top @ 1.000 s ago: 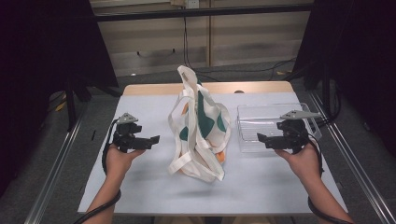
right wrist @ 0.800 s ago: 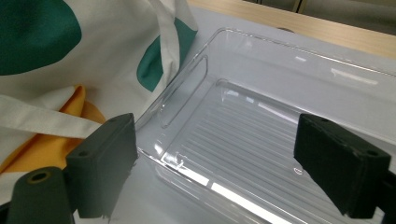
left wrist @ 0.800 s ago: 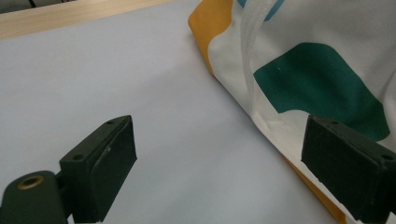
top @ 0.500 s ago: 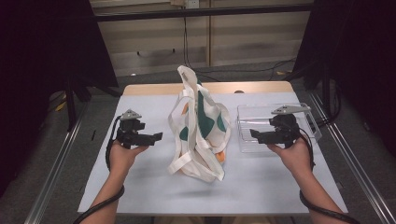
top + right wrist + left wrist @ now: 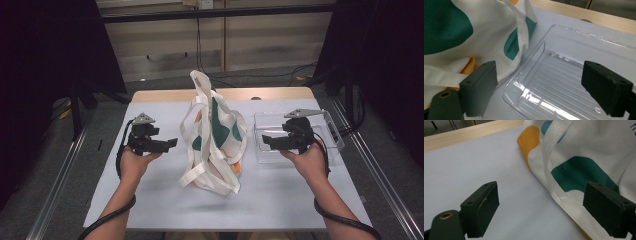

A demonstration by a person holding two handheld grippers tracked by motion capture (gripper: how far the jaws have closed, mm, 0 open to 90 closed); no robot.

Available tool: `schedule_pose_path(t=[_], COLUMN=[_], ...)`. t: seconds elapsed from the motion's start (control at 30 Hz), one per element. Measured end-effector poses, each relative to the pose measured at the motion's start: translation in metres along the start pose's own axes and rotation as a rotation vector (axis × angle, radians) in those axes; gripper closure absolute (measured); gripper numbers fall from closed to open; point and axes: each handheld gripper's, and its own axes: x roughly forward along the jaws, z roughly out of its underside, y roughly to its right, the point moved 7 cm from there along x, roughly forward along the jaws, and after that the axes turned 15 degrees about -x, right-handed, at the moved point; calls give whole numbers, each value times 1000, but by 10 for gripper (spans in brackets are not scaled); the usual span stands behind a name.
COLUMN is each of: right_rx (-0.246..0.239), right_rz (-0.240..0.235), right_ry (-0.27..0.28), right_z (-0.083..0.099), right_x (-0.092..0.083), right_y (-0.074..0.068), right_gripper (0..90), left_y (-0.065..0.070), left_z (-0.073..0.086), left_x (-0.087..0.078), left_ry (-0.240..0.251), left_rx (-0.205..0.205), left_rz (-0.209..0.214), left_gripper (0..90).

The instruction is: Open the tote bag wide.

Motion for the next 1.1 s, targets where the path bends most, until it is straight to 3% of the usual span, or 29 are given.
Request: schedule_pose_path(t=[0.2,0.4,0.63,0.83,0.93,0.97,1.07,1.1], right_rx=[-8,-16,-81,-101,-100,-104,-112,-115], right_rz=[-12,-22,-39,-50,-57,-59,-62,-59], right_ry=[11,20,13,24,31,30,32,24], right_z=[-9,-14,-22,-32,-36,-39,-42,-44], right_x=[4,11,20,27,30,33,35,38], right_y=[-6,-10,-23,-28,-30,-31,-32,-33], right_gripper=[135,142,173,198,205,211,209,211], left_y=[3,8,11,10,11,10,11,11], left_z=[-5,-8,-10,-12,-14,-15,-17,-18], left_x=[1,2,3,3,4,4,4,5], left_ry=[7,11,9,3,6,0,8,4], left_rx=[-5,20,36,58,51,74,55,69], left_rz=[8,16,24,26,26,30,27,29], left_gripper=[151,178,250,298,317,323,328,336])
